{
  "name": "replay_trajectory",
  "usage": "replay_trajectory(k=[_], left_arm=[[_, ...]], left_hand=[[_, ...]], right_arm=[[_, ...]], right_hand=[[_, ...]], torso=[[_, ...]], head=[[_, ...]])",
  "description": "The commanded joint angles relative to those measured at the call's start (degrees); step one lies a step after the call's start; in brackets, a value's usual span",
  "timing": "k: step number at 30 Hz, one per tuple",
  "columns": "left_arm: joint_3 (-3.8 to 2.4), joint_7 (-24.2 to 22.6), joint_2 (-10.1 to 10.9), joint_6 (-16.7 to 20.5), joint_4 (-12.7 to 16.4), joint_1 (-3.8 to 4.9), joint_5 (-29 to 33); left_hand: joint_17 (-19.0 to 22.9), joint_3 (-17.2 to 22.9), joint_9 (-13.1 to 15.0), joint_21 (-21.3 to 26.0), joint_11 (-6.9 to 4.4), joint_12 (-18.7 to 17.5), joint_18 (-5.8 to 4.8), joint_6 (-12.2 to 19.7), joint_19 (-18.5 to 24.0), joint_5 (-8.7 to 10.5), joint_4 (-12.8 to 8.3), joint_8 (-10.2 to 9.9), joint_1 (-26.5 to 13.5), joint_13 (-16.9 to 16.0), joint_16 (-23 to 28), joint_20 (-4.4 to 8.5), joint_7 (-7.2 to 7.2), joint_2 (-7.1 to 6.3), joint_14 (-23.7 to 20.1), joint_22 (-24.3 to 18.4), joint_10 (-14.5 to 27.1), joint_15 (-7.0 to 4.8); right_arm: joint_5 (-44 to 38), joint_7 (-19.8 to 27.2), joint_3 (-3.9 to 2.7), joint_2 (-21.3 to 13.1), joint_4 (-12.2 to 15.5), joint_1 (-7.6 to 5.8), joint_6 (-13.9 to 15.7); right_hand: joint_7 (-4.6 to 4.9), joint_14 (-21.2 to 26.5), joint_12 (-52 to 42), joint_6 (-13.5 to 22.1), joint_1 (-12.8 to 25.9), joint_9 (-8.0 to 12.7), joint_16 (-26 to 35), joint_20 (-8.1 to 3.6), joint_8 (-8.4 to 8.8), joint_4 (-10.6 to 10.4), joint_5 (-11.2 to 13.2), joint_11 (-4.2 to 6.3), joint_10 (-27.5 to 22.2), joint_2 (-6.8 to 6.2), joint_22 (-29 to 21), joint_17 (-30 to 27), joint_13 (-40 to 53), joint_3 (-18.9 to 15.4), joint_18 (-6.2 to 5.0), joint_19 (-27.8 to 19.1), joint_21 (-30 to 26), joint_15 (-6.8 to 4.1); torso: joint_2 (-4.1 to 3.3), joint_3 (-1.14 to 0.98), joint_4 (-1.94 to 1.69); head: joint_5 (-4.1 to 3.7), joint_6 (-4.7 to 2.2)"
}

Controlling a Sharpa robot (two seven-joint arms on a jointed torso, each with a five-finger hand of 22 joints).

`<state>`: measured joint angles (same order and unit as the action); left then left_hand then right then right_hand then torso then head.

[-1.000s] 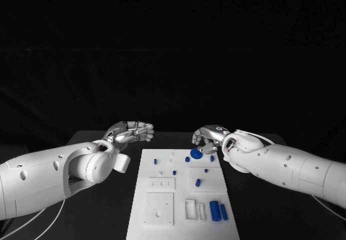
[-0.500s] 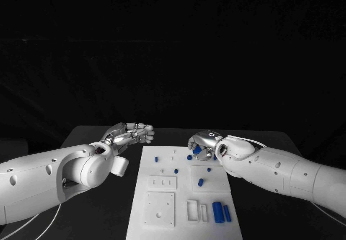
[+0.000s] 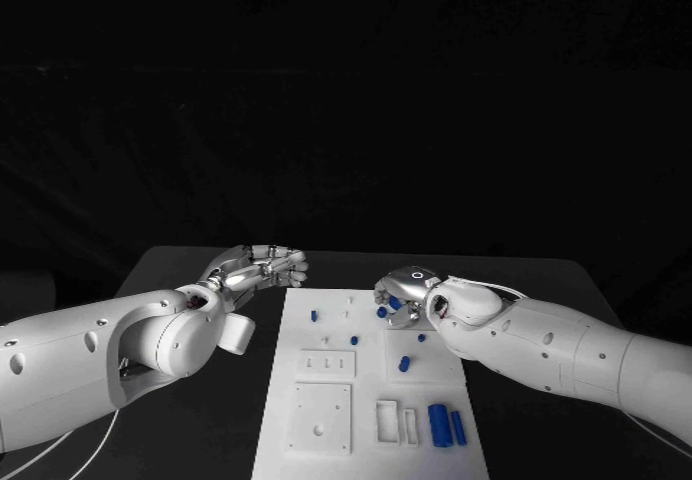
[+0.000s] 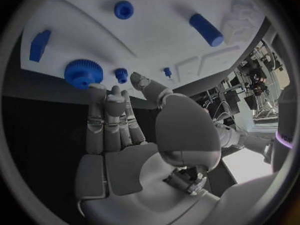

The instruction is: Assemble the parts on the task board

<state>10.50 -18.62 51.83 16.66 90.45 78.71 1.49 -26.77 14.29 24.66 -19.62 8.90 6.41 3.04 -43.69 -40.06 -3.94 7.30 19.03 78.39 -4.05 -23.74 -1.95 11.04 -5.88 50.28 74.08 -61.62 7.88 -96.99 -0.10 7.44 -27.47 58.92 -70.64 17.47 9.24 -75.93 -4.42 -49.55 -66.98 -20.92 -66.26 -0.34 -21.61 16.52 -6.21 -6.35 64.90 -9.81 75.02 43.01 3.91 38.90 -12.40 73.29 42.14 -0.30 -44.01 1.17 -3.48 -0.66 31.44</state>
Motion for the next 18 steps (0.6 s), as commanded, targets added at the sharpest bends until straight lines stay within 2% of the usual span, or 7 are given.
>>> replay_trajectory(k=[1, 2, 11, 18], left_arm=[[-0.06, -0.5, -0.1, -1.1, 0.2, 0.10, -0.3], [-0.06, -0.5, -0.1, -1.1, 0.2, 0.10, -0.3], [-0.06, -0.2, 0.0, -1.3, 0.4, 0.18, -0.4], [-0.06, 0.0, 0.0, -1.4, 0.6, 0.28, -0.4]], left_hand=[[0.0, -0.3, -0.1, 0.3, 0.18, -0.2, 0.51, -0.3, -0.1, 0.30, 0.0, -0.3, -0.5, 0.1, 0.3, -0.25, -0.05, -0.19, 0.1, 0.0, -0.3, 0.14], [0.0, -0.3, -0.1, 0.3, 0.18, -0.2, 0.51, -0.3, -0.1, 0.30, 0.0, -0.3, -0.5, 0.1, 0.3, -0.26, -0.05, -0.19, 0.1, 0.0, -0.3, 0.14], [0.0, -0.4, -0.2, 0.3, 0.20, -0.3, 0.52, -0.3, -0.1, 0.32, 0.1, -0.3, -0.5, 0.1, 0.4, -0.29, -0.04, -0.23, 0.1, 0.0, -0.3, 0.17], [0.0, -0.4, -0.2, 0.3, 0.23, -0.4, 0.53, -0.3, -0.1, 0.32, 0.2, -0.3, -0.5, 0.1, 0.5, -0.31, -0.02, -0.25, 0.1, 0.0, -0.3, 0.20]], right_arm=[[-2.3, -1.0, -0.03, 0.1, -0.2, 0.02, -0.7], [-2.4, -1.1, -0.03, 0.1, -0.2, 0.02, -0.6], [-3.3, -1.8, -0.04, 0.5, -0.9, 0.01, -0.9], [-3.7, -1.7, -0.04, 1.1, -1.5, 0.01, -0.8]], right_hand=[[0.05, 0.5, 0.4, 0.2, 0.5, 0.1, -0.3, -2.80, 0.17, -0.1, 0.2, -0.25, 0.0, 0.08, 0.7, -0.1, 0.0, -0.3, -2.60, 3.3, 0.1, 0.34], [0.05, 0.5, 0.4, 0.2, 0.5, 0.1, -0.3, -2.80, 0.17, -0.1, 0.2, -0.25, 0.0, 0.10, 0.7, -0.2, 0.0, -0.2, -2.60, 3.3, 0.1, 0.33], [0.01, 0.5, 0.4, -0.1, 0.7, 0.1, -0.7, -2.69, 0.17, -0.2, 0.9, -0.21, 0.3, 0.28, 0.6, -0.7, 0.0, 0.3, -2.60, 3.5, 0.0, 0.30], [-0.17, 0.5, 0.2, -0.7, 1.1, 0.0, -1.2, -2.58, -0.02, -0.5, 1.6, 0.03, 1.4, 0.57, 0.6, -1.3, 0.2, 1.1, -2.60, 3.7, -0.1, 0.08]], torso=[[-0.72, 0.24, -0.51], [-1.04, 0.49, -1.39], [-1.79, 0.77, -1.52], [-2.50, 0.95, -1.79]], head=[[-0.55, -0.30], [-1.45, -0.60], [-1.66, -0.75], [-1.54, -0.81]])
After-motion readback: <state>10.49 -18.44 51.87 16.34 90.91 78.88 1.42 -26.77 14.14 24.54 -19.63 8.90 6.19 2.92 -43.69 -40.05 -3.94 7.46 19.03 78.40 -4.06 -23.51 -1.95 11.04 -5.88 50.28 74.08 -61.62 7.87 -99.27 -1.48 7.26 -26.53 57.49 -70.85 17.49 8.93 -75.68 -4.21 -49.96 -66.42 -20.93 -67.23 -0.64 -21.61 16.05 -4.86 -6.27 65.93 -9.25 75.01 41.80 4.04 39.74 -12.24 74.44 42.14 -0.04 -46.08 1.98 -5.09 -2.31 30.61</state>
